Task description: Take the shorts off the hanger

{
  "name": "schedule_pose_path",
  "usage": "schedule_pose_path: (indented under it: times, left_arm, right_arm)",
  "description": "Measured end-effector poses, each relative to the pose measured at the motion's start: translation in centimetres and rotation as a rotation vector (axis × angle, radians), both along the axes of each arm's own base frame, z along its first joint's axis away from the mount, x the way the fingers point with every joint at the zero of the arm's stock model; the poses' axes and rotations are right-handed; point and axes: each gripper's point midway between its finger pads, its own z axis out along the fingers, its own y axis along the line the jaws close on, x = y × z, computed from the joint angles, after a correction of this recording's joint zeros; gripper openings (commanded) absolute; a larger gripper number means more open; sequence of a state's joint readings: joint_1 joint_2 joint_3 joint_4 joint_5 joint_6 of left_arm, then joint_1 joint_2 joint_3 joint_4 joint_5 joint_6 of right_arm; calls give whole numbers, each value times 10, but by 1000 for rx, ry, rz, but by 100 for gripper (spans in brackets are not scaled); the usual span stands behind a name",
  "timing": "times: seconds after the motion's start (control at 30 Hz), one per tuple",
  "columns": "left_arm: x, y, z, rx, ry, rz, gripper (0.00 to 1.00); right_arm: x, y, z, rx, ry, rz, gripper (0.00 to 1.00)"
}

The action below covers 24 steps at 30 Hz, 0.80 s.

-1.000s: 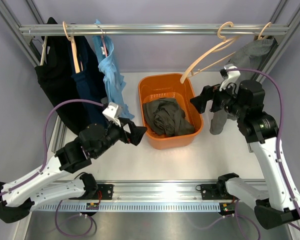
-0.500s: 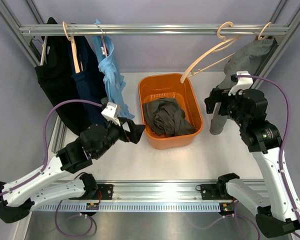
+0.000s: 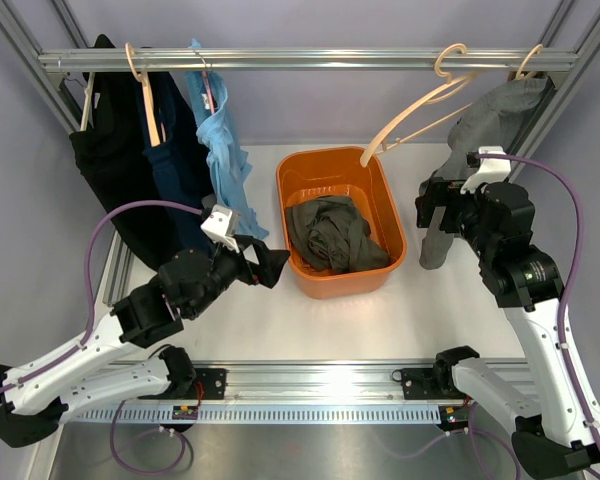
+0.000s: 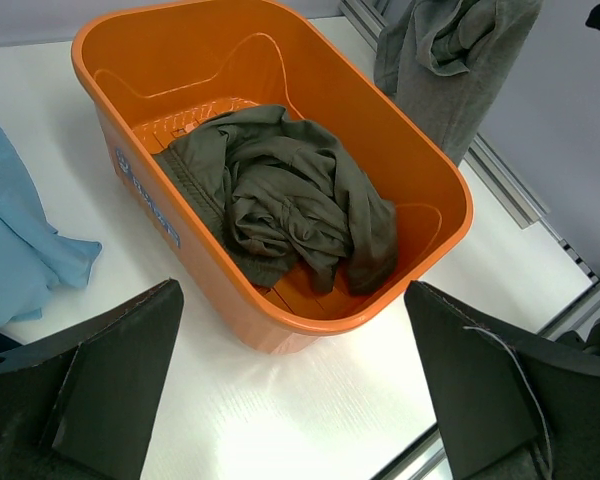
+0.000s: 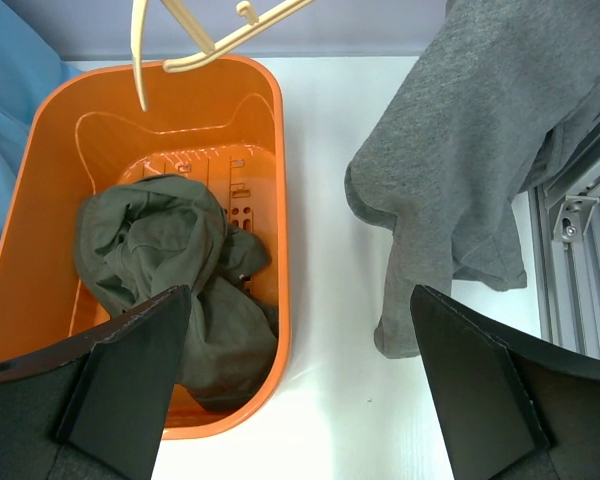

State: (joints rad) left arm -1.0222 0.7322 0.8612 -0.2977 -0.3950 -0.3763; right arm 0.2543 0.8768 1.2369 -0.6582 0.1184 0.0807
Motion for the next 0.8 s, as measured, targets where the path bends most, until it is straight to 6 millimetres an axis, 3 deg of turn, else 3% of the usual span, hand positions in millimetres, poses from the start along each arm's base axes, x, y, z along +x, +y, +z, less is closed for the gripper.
schedule_pose_path:
  times: [0.8]
  left_arm:
    - [-1, 1, 0, 0, -1, -1, 99]
  right_arm:
    - [1, -3, -5, -3, 9, -23, 99]
